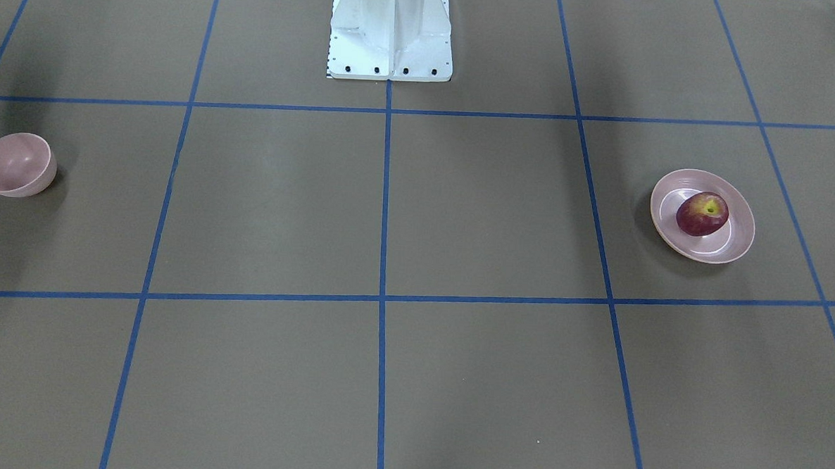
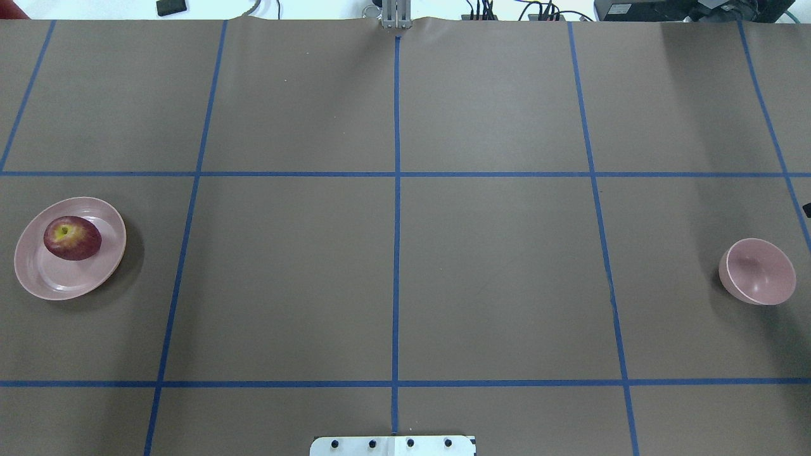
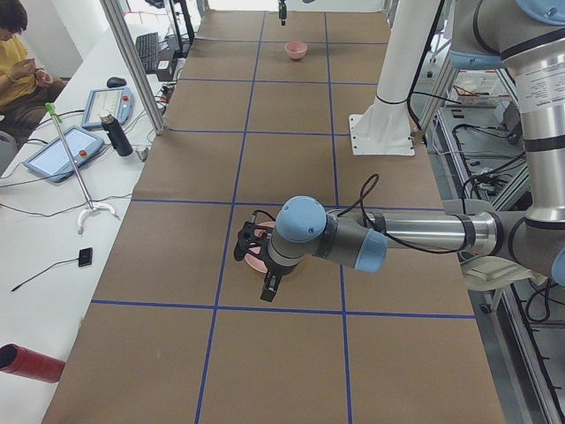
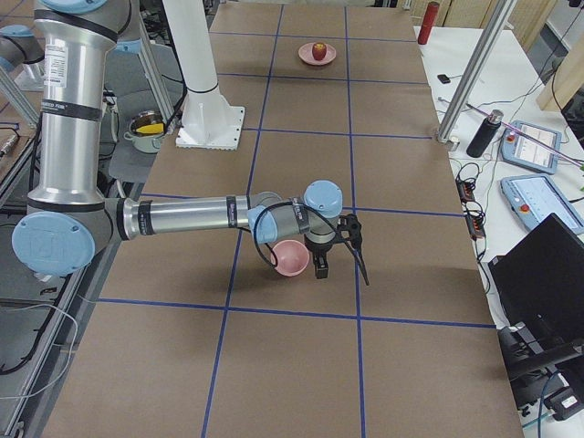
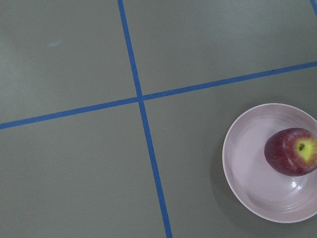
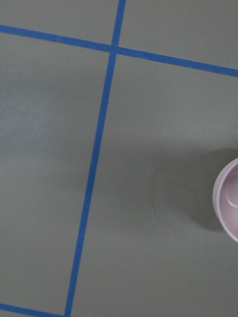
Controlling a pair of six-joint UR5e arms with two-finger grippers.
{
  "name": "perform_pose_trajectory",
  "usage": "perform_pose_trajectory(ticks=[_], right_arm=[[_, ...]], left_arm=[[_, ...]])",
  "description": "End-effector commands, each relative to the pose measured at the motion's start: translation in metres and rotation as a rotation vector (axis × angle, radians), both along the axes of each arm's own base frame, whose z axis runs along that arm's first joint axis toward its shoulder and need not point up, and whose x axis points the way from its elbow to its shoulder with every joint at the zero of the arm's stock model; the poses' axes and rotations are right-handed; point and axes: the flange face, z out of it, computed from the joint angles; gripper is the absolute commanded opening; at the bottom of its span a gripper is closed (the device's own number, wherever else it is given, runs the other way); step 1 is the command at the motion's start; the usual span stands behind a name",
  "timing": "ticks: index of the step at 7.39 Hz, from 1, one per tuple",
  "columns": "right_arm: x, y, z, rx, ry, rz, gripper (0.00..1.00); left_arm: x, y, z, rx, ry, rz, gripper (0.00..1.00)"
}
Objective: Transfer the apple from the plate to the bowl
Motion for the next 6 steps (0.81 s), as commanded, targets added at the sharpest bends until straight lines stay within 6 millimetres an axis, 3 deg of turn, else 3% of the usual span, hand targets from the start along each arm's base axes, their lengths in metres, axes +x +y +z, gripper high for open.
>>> perform_pose_trajectory(ticks=[1, 2, 3, 4, 5, 6], right_arm=[[-0.036, 0.038, 0.044, 0.017, -0.031, 0.044, 1.0], [-0.051, 0.049, 0.078, 0.037, -0.037, 0.052, 0.96], [-0.061, 0.056, 0.092, 0.042, -0.057, 0.06, 0.72], [-0.065, 0.061, 0.093, 0.034, -0.064, 0.045, 0.29], [-0.069, 0.063, 0.086, 0.043, -0.074, 0.03, 0.0], [-0.07, 0.064, 0.082, 0.046, -0.081, 0.026, 0.0]], left_arm=[[0.001, 0.0, 0.0, 0.007, 0.0, 0.002, 0.98], [0.0, 0.0, 0.0, 0.007, 0.0, 0.0, 0.98], [0.001, 0.0, 0.0, 0.007, 0.0, 0.002, 0.98], [0.001, 0.0, 0.0, 0.009, -0.001, 0.003, 0.98], [0.001, 0.0, 0.001, 0.007, -0.001, 0.003, 0.98], [0.001, 0.0, 0.0, 0.009, 0.001, 0.003, 0.98]])
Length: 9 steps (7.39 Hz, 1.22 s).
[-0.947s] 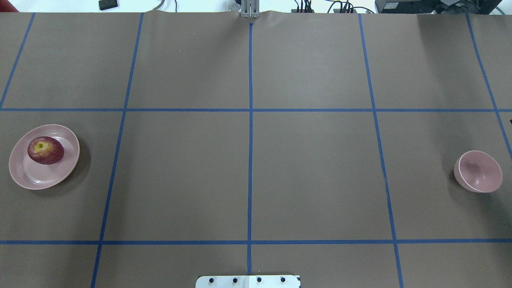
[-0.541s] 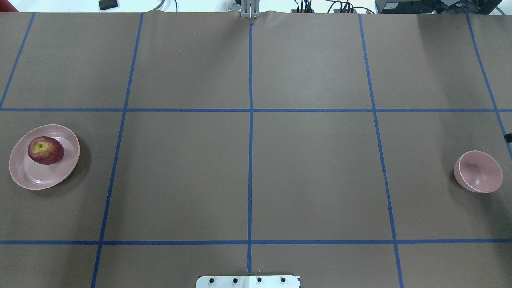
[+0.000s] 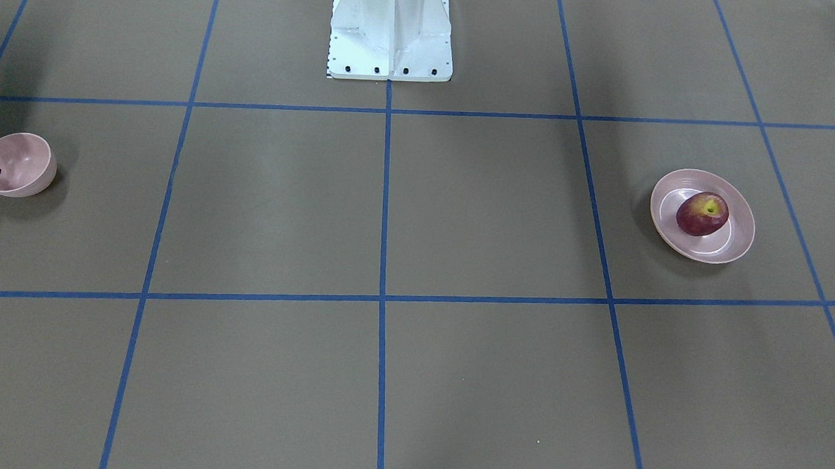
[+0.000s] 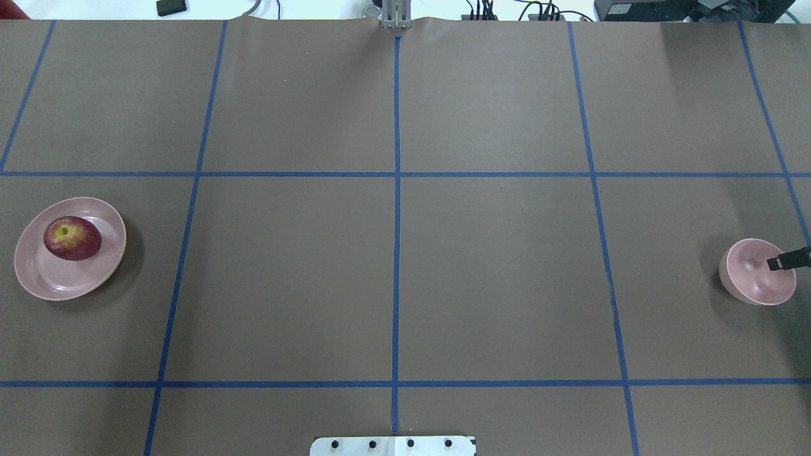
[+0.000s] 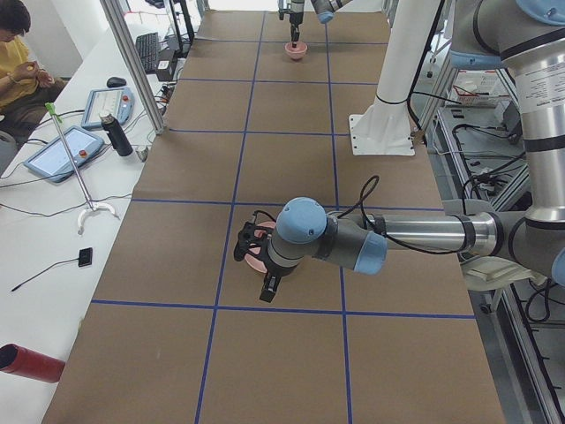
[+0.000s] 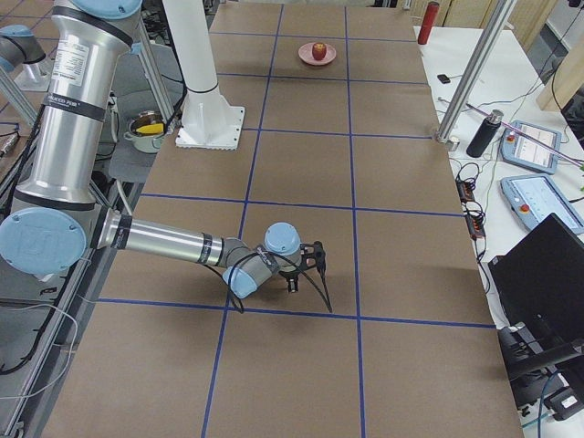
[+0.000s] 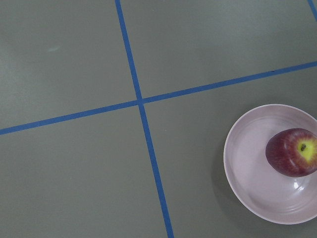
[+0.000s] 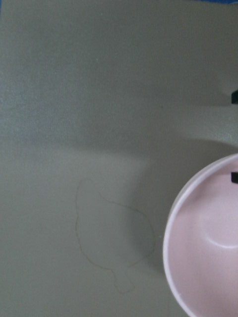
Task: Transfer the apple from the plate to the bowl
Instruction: 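Grasp the rim of the small pink bowl with the right gripper, then slide the pink bowl with the right gripper toward the table center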
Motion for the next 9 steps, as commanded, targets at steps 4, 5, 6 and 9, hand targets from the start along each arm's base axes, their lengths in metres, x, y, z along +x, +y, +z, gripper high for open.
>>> perform_pose_trajectory(ticks=[4, 5, 6, 9], right_arm=[[-0.006, -0.002, -0.028, 0.014, -0.071, -0.035, 0.0], [-0.013, -0.015, -0.039, 0.019, -0.08, -0.032, 0.0], [-0.028, -0.045, -0.068, -0.008, -0.084, -0.004, 0.0], [-0.086, -0.113, -0.162, -0.074, -0.135, 0.061, 0.0]], left_arm=[[0.0, 0.0, 0.002, -0.004, 0.001, 0.001, 0.98], [0.001, 0.0, 0.002, -0.004, 0.0, 0.002, 0.98], [0.0, 0.0, 0.002, -0.005, 0.002, 0.0, 0.98], [0.001, 0.0, 0.002, -0.005, 0.002, 0.001, 0.98]])
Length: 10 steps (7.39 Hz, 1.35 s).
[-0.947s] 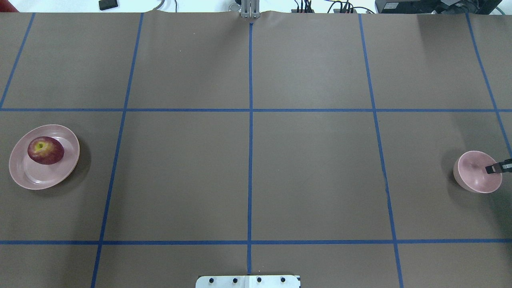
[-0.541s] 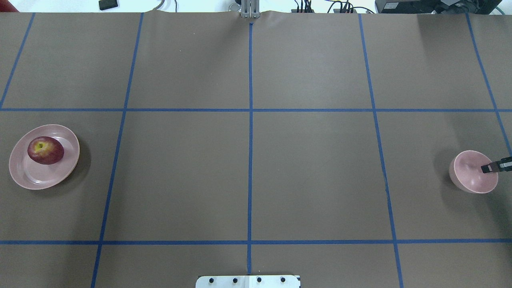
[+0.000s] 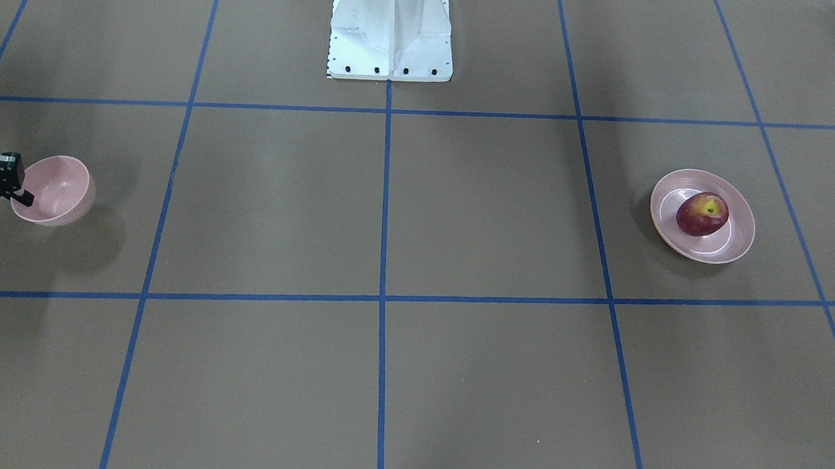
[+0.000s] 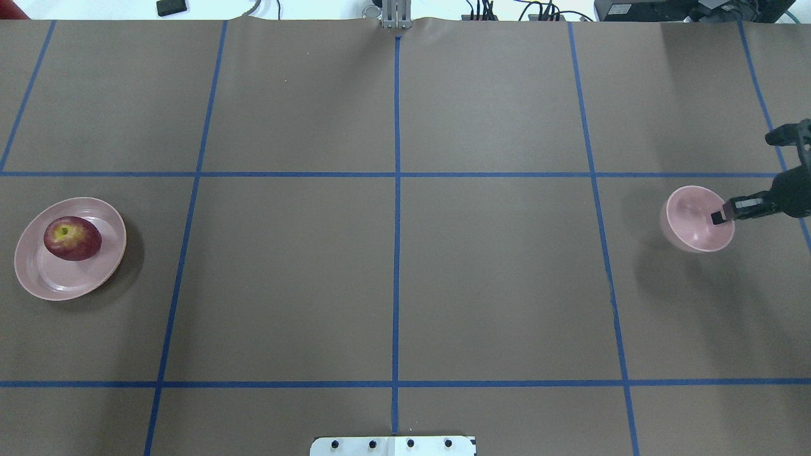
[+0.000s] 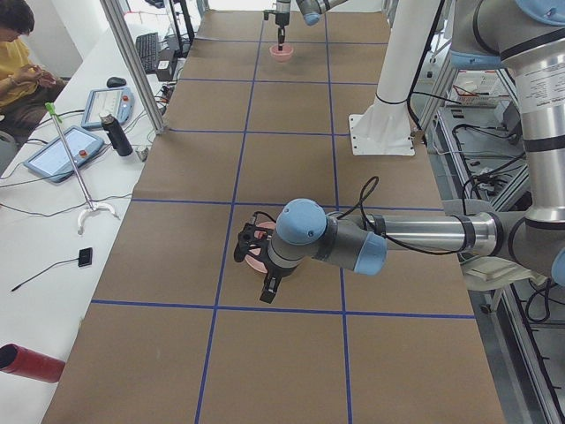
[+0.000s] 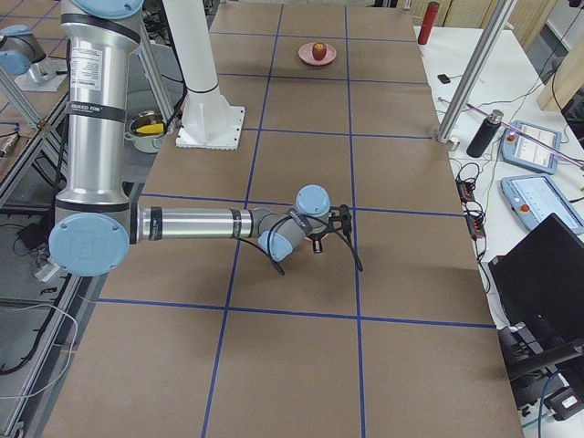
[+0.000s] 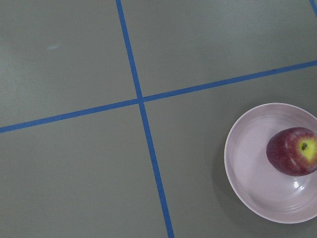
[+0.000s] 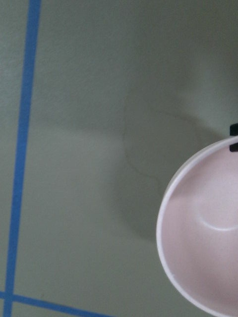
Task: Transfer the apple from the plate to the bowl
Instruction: 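Slide the pink bowl with the right gripper toward the table center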
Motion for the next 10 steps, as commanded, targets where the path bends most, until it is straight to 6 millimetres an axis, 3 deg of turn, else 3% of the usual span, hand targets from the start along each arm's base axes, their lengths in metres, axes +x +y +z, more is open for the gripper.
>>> perform_pose_trajectory(ticks=[1, 4, 7, 9, 10], right_arm=[[-0.076, -0.036, -0.08, -0.059, -0.047, 0.047, 0.0], [-0.217, -0.042, -0.201, -0.139, -0.044, 0.12, 0.0], [-0.328, 0.002, -0.306, -0.187, -0.017, 0.18, 0.0], [-0.38, 0.042, -0.334, -0.177, 0.016, 0.208, 0.0], [-0.39, 0.053, -0.333, -0.172, 0.021, 0.197, 0.0]], left_arm=[[0.001, -0.001, -0.001, 0.001, 0.0, 0.002, 0.98], [0.002, -0.001, 0.0, -0.002, 0.0, 0.006, 0.98], [0.003, -0.001, 0.0, -0.003, 0.0, 0.007, 0.98], [0.004, -0.001, 0.007, -0.015, 0.002, 0.01, 0.98], [0.004, -0.001, 0.009, -0.018, 0.002, 0.01, 0.98]])
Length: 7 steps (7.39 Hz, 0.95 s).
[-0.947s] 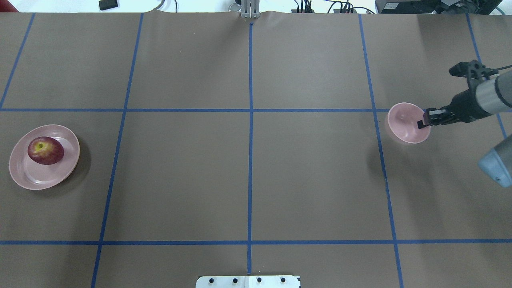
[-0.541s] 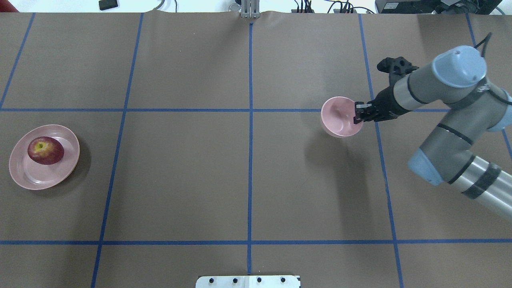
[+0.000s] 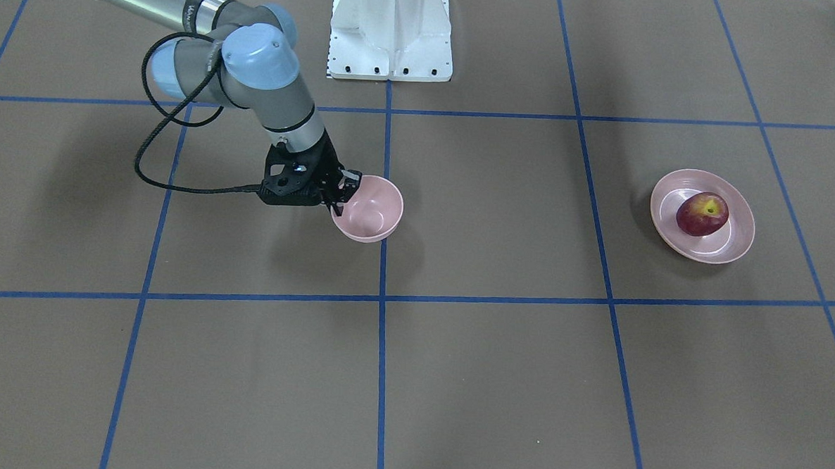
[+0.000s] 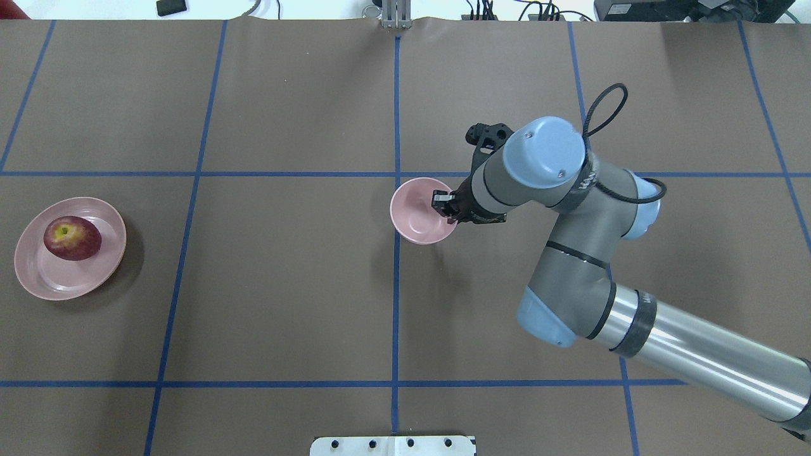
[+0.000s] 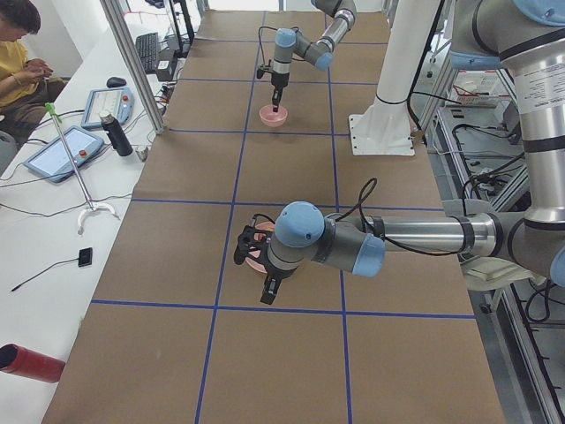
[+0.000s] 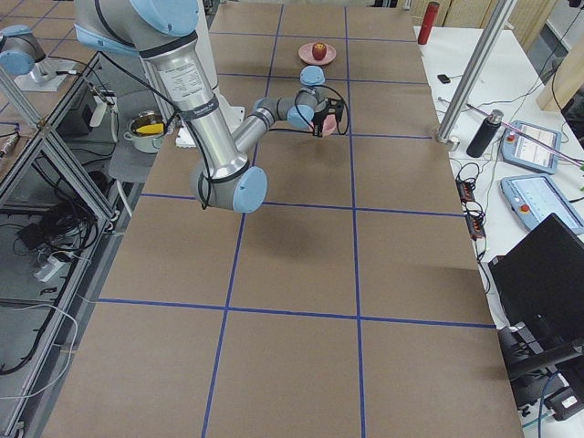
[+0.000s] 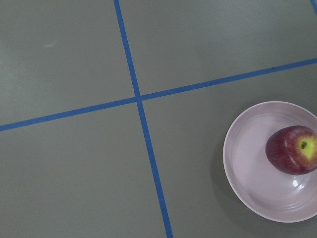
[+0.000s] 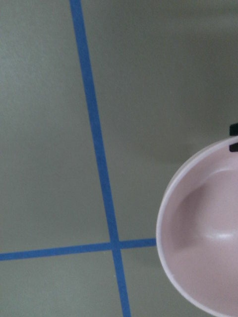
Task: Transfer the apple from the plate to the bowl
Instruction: 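Slide the pink bowl with the right gripper toward the table center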
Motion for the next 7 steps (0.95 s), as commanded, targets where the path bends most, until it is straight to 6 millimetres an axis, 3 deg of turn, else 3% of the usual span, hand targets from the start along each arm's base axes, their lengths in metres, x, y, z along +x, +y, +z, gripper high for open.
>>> perform_pose_trajectory(ticks=[1, 2, 3, 4, 5, 6, 7], right_arm=[[-0.027, 0.028, -0.005, 0.007, 0.016, -0.014, 0.0], [-0.03, 0.03, -0.005, 0.007, 0.016, -0.017, 0.14], [-0.03, 0.03, -0.006, 0.008, 0.015, -0.015, 0.56], [-0.029, 0.028, -0.006, 0.014, 0.017, -0.001, 0.9], [-0.026, 0.029, -0.008, 0.021, 0.013, 0.004, 1.0], [-0.014, 0.026, -0.021, 0.03, -0.006, 0.013, 1.0], [0.03, 0.009, -0.043, 0.017, 0.024, 0.041, 1.0]], left_arm=[[0.0, 0.0, 0.003, -0.005, 0.0, 0.001, 0.98], [0.0, 0.0, 0.003, -0.005, 0.0, 0.001, 0.98], [0.0, 0.0, 0.003, -0.005, 0.0, 0.001, 0.98], [0.0, 0.0, 0.003, -0.005, 0.0, 0.001, 0.98], [0.0, 0.0, 0.003, -0.004, 0.0, 0.001, 0.98], [0.0, 0.0, 0.002, 0.001, 0.0, 0.001, 0.98], [0.0, 0.0, 0.001, 0.002, 0.0, 0.001, 0.98]])
